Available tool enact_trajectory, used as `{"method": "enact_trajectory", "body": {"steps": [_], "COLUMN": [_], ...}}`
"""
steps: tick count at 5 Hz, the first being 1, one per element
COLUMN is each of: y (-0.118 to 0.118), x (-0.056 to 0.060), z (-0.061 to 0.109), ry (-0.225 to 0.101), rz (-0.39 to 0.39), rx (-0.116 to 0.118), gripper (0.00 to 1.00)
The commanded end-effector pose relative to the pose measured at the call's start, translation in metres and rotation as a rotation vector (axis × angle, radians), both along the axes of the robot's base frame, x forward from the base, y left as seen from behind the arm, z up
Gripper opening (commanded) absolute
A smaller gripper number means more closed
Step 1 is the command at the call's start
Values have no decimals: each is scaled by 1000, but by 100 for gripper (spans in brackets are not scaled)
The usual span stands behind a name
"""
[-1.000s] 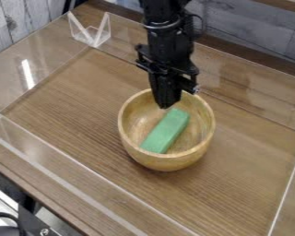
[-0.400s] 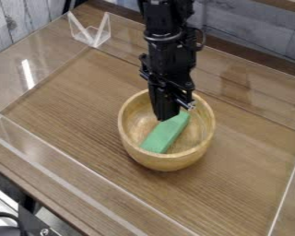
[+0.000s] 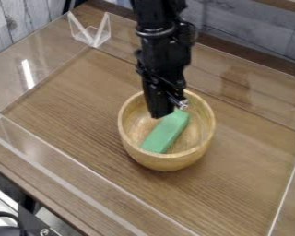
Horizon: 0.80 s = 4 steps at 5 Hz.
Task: Move green object from inside the wooden bowl to the table next to it
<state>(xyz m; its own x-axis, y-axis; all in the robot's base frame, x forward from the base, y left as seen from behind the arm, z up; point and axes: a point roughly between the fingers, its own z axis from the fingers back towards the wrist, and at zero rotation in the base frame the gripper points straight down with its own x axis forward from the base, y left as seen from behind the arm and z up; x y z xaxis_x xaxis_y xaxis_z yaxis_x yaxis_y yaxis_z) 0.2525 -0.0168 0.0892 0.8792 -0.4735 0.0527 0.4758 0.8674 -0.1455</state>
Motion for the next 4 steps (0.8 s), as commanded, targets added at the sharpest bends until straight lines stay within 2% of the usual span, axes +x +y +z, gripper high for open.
{"method": "enact_trajectory", "body": {"steps": [1, 3, 4], "y": [-9, 5, 9], "x": [5, 3, 1], "z": [1, 17, 22], "ry": [-33, -39, -42], "rz": [10, 58, 54], "rx": [2, 1, 2], "gripper": [0, 0, 0]}}
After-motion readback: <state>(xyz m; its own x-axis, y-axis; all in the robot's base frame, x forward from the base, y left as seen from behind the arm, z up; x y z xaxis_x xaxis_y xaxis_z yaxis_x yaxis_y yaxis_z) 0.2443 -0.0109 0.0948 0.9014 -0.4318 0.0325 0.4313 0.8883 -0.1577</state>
